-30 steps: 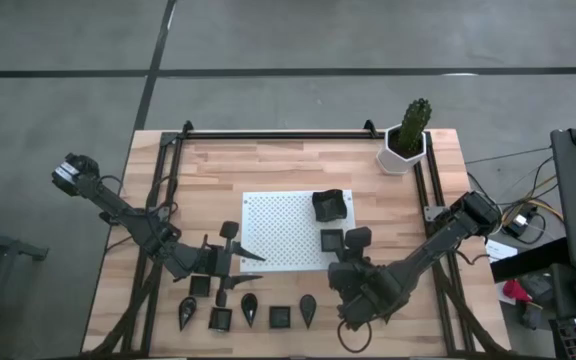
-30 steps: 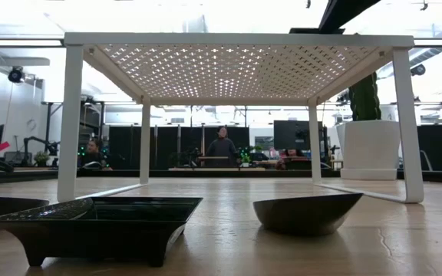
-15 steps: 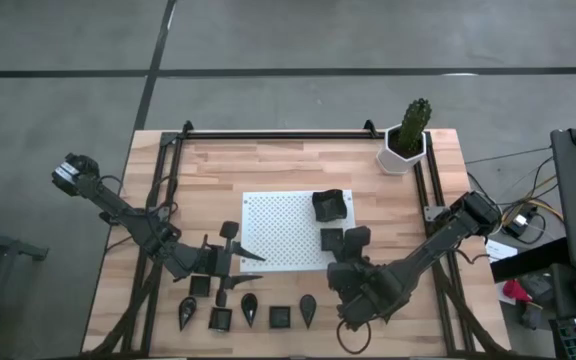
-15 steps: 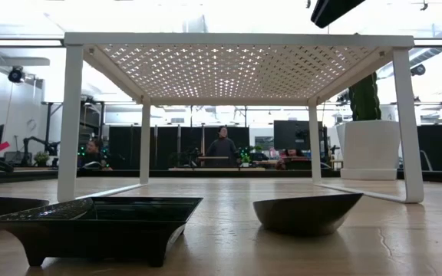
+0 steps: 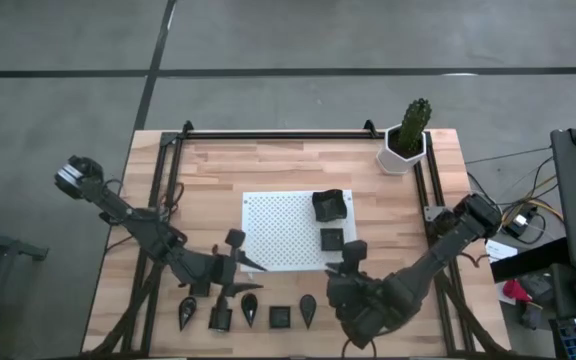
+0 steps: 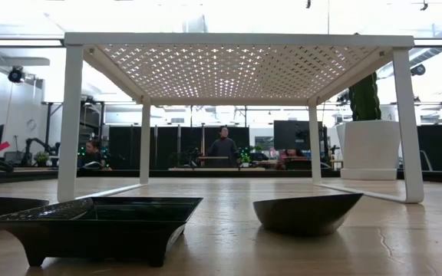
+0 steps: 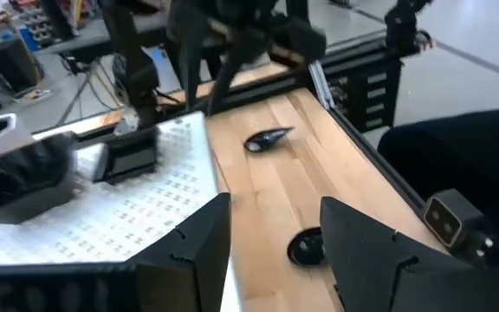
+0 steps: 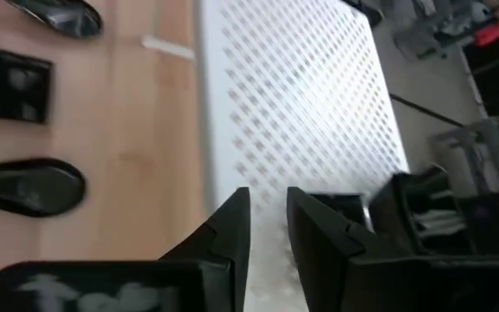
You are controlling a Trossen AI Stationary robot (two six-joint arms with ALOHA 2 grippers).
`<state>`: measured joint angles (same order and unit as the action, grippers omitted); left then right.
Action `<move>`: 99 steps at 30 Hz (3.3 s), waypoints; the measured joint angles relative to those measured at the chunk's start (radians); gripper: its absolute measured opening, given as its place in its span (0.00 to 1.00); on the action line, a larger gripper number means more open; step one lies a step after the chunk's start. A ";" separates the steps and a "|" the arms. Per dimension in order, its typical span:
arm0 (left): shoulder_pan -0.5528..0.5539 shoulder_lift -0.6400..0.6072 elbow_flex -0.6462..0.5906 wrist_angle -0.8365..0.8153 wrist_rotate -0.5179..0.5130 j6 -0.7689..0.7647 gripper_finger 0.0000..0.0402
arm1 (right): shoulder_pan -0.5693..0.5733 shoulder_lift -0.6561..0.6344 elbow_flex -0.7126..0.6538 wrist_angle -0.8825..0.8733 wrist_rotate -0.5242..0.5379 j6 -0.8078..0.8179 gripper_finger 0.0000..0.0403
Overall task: Pick & Place Mini shaped plates
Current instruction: Stack the square plate on top of the other square plate on the shelf
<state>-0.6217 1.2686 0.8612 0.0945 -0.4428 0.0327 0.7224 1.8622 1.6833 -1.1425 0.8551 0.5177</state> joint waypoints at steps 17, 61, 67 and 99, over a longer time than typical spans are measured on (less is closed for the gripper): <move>-0.066 0.249 0.000 0.069 0.046 -0.001 0.44 | 0.066 0.000 -0.002 0.139 0.007 0.003 0.16; -0.175 0.775 0.409 -0.214 -0.128 -0.356 0.44 | 0.085 0.000 -0.058 0.160 0.008 0.025 0.13; -0.175 0.779 0.410 -0.253 -0.144 -0.363 0.42 | 0.085 0.000 -0.059 0.162 0.008 0.024 0.13; -0.166 0.698 0.450 -0.323 -0.089 -0.253 0.00 | 0.087 0.000 -0.056 0.241 -0.031 -0.054 0.14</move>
<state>-0.7876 1.9667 1.3113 -0.2285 -0.5321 -0.2200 0.8089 1.8622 1.6268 -0.9019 0.8238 0.4641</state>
